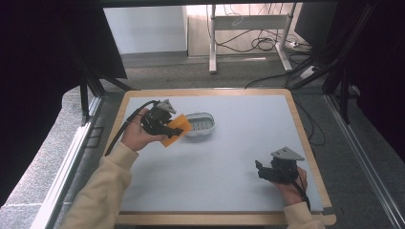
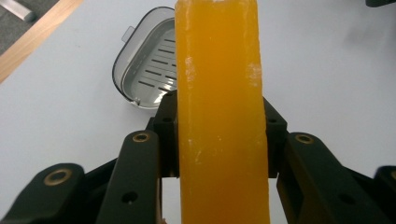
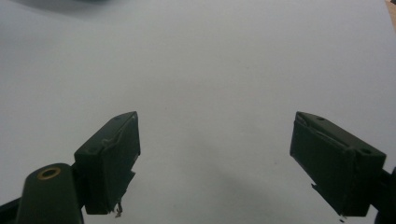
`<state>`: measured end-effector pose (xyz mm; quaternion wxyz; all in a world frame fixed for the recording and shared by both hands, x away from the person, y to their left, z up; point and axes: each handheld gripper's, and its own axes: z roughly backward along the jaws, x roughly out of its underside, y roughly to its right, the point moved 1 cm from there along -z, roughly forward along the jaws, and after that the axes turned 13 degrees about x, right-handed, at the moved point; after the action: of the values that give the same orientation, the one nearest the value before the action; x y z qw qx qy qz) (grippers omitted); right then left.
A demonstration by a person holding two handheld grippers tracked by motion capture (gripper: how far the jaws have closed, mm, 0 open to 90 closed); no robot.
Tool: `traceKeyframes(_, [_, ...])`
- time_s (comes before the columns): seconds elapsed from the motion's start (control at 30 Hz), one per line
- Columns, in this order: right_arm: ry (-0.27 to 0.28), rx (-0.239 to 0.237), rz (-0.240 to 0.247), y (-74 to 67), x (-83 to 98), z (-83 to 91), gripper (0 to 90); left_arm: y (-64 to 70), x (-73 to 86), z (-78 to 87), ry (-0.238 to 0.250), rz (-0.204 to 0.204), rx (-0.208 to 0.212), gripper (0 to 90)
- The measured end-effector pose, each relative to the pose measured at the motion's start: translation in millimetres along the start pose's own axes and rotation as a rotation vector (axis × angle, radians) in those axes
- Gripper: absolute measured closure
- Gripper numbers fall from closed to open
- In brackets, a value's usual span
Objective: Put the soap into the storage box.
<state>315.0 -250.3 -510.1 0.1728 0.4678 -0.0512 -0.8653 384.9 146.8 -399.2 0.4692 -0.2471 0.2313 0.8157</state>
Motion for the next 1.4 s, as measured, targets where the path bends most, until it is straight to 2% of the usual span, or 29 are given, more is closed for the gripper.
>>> traceKeyframes(0.17, [-0.001, 0.000, -0.001, 0.0, 0.2, -0.5, 16.3, -1.5, -4.1, -1.0, -0.002, -0.006, -0.002, 62.0])
traceKeyframes(0.27, [-0.002, -0.001, 0.000, -0.2, 0.3, -0.7, 16.8, -2.8, -7.4, -0.2, 0.019, -0.005, 0.006, 62.1])
traceKeyframes(0.73, [-0.002, -0.008, -0.001, -0.2, 0.3, 0.0, 17.8, -8.4, -20.0, -1.0, 0.005, -0.034, 0.004, 62.1])
traceKeyframes(1.23, [-0.009, -0.006, 0.003, 0.2, 0.8, -1.1, 17.8, -25.2, -30.1, -6.7, -0.014, -0.053, 0.004, 62.1])
traceKeyframes(1.4, [-0.008, -0.006, 0.003, 0.3, 0.9, -1.1, 17.9, -29.7, -33.5, -10.0, -0.011, -0.056, 0.021, 62.1])
